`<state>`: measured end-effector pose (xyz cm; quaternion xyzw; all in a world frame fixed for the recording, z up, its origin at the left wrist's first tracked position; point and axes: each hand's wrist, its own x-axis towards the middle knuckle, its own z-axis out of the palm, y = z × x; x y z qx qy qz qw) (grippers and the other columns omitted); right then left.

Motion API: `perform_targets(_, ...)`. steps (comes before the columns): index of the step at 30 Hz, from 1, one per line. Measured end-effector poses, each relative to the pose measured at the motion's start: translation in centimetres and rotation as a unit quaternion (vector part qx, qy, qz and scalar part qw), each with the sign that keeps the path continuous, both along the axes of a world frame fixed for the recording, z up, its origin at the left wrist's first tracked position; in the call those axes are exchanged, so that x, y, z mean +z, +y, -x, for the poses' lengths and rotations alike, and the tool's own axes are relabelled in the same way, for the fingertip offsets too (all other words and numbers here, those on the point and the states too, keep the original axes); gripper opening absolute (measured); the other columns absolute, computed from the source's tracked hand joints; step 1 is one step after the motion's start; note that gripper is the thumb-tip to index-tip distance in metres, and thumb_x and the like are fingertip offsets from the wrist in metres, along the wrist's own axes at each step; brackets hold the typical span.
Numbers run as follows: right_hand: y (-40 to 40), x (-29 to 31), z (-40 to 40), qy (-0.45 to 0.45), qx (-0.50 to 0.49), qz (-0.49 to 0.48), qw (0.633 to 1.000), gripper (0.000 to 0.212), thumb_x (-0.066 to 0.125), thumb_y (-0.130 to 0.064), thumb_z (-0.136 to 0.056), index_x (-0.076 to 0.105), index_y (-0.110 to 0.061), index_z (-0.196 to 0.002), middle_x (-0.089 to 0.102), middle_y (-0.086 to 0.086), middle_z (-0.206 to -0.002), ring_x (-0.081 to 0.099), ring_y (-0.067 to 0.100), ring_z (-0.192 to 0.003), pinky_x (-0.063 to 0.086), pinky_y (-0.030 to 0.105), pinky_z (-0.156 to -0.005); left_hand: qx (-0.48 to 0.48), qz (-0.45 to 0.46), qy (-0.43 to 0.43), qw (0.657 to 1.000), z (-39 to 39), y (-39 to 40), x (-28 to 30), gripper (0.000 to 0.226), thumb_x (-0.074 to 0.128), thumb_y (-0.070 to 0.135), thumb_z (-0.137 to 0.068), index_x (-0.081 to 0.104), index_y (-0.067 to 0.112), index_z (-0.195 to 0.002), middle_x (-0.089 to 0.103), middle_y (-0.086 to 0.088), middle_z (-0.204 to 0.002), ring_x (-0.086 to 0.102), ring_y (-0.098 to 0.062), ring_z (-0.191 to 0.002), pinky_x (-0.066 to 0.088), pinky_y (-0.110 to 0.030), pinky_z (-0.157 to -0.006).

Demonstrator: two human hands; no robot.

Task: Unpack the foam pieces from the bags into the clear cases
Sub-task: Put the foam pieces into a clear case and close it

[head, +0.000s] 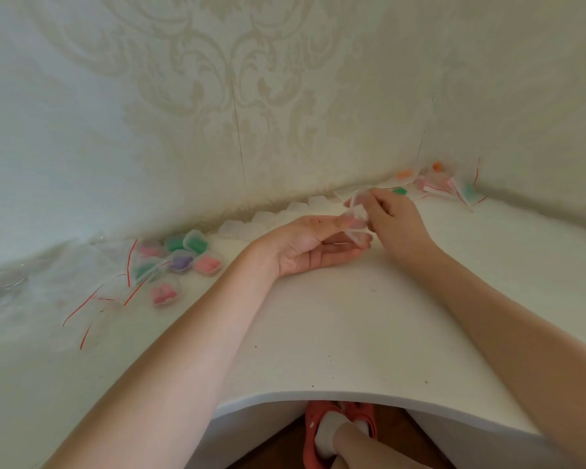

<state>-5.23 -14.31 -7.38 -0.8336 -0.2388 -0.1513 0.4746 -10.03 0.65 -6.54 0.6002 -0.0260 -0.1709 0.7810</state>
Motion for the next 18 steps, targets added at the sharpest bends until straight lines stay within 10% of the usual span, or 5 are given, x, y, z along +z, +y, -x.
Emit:
perform_targets(8, 0.3, 0.6, -1.3, 0.243, 0.037, -0.226, 0.943, 0.034, 0.034, 0.004, -0.084, 0.062, -0.011, -0.097, 0.051, 0.000, -0.070, 0.041, 0.010, -0.054, 0.036, 0.022, -0.052, 0.099, 0.111, 0.039, 0.988, -1.1, 0.0, -0.5, 0.013, 0.055, 0.013, -0.093, 0.059, 0.001, -0.096, 0.067, -0.018, -0.087, 0.070, -0.020, -0.074, 0.059, -0.026, -0.069)
perform_targets(18, 0.9, 0.1, 0.5, 0.064, 0.110, -0.097, 0.987, 0.011, 0.052, 0.001, -0.093, 0.053, -0.006, -0.101, 0.070, 0.008, -0.103, 0.069, 0.014, -0.084, 0.054, 0.024, -0.080, 0.125, 0.136, 0.047, 0.982, -1.5, -0.1, -0.6, 0.019, 0.049, 0.014, -0.097, 0.059, -0.001, -0.092, 0.070, -0.014, -0.072, 0.070, -0.018, -0.065, 0.058, -0.025, -0.068)
